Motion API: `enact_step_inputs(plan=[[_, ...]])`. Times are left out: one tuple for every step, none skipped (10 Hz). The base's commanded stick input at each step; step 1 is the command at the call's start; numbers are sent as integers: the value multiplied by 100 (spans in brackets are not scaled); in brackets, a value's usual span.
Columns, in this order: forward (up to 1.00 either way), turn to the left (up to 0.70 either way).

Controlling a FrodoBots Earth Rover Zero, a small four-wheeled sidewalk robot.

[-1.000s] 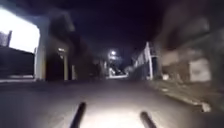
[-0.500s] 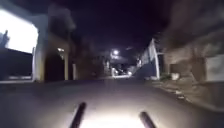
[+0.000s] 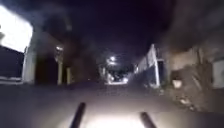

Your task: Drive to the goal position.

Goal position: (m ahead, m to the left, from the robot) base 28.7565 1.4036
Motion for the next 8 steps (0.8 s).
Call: enact_step_inputs(plan=[[100,2],[100,2],[100,2],[100,2],[100,2],[100,2],[100,2],[100,2]])
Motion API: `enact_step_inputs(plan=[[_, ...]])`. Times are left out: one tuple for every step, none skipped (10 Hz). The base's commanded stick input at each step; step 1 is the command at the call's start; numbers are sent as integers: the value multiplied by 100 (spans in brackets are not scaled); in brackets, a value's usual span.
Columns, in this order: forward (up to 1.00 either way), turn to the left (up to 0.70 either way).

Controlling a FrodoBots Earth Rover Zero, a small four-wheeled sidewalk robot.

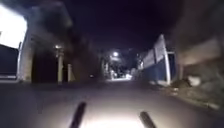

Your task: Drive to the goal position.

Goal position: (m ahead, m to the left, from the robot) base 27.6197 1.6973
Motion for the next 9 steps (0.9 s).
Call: enact_step_inputs(plan=[[100,-15],[100,-38],[100,-38],[100,-38],[100,-38],[100,-38],[100,-38],[100,-34],[100,-1]])
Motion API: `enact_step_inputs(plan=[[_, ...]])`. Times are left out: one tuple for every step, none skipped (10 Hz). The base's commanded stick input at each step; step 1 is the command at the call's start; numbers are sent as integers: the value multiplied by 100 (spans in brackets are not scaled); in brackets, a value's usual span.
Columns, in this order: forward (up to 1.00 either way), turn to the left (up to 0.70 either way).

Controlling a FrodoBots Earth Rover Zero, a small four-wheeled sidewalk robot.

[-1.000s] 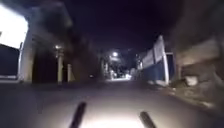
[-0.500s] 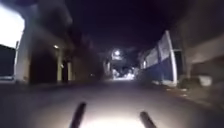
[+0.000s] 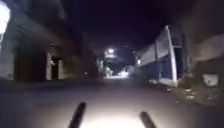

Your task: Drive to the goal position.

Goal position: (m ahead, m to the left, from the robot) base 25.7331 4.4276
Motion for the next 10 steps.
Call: enact_step_inputs(plan=[[100,2],[100,2],[100,2],[100,2],[100,2],[100,2],[100,2],[100,2],[100,2],[100,2]])
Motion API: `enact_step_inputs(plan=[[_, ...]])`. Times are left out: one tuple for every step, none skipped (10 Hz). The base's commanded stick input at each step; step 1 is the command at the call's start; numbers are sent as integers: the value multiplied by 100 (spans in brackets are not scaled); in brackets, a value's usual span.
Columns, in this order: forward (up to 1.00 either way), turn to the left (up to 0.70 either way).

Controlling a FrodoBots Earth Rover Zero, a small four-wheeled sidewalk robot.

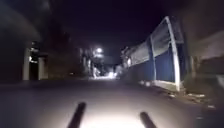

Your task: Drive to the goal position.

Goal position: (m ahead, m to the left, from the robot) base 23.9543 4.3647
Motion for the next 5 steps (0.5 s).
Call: enact_step_inputs(plan=[[100,2],[100,2],[100,2],[100,2],[100,2]])
